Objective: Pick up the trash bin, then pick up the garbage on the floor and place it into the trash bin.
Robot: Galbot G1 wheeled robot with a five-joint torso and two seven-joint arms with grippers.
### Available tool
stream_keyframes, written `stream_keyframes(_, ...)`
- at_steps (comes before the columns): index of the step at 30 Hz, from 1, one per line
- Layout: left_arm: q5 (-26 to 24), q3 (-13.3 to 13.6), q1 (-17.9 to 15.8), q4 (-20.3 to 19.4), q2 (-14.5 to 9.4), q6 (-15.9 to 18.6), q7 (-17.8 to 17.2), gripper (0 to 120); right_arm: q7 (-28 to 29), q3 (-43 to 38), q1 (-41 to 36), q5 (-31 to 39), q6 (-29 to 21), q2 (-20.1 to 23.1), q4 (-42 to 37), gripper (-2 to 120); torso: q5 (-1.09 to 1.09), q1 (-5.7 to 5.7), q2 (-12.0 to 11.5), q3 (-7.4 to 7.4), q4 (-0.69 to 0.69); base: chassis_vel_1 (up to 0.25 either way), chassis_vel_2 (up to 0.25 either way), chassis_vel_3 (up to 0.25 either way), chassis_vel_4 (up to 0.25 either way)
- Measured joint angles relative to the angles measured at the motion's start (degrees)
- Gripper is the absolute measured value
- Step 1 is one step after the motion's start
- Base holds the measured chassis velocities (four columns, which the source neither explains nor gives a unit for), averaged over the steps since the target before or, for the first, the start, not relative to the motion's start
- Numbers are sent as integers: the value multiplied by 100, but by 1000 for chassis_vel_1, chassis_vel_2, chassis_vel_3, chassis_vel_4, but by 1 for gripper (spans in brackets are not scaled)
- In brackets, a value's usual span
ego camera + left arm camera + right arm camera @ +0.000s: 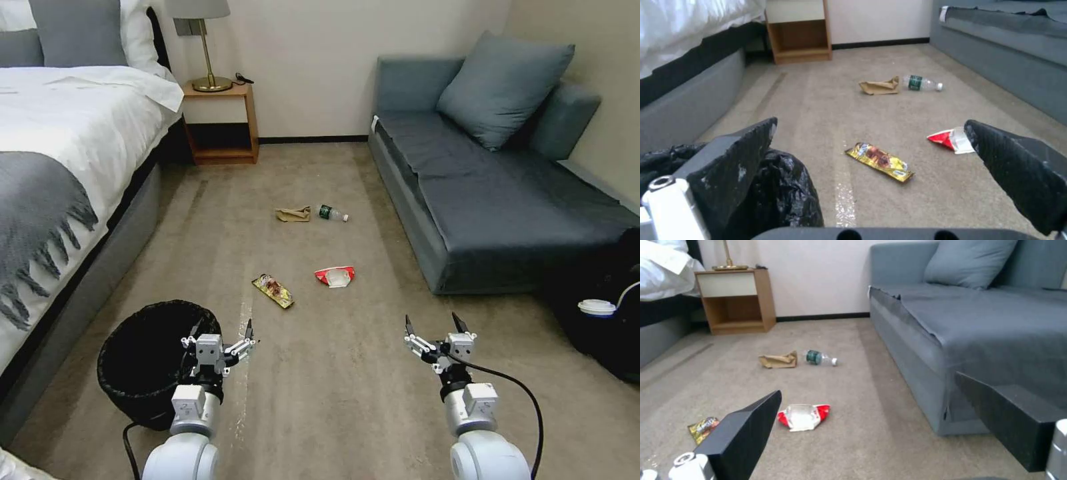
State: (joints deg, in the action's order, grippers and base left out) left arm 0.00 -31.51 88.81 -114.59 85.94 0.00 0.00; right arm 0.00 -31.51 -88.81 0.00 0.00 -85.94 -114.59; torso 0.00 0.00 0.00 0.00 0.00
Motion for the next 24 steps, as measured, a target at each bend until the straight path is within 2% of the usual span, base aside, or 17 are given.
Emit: stream_keyframes(24,0,0,0,0,0,0,0,100,0,0,0,0,0,0,0,100,0,0,0,0,0,0,0,0,0)
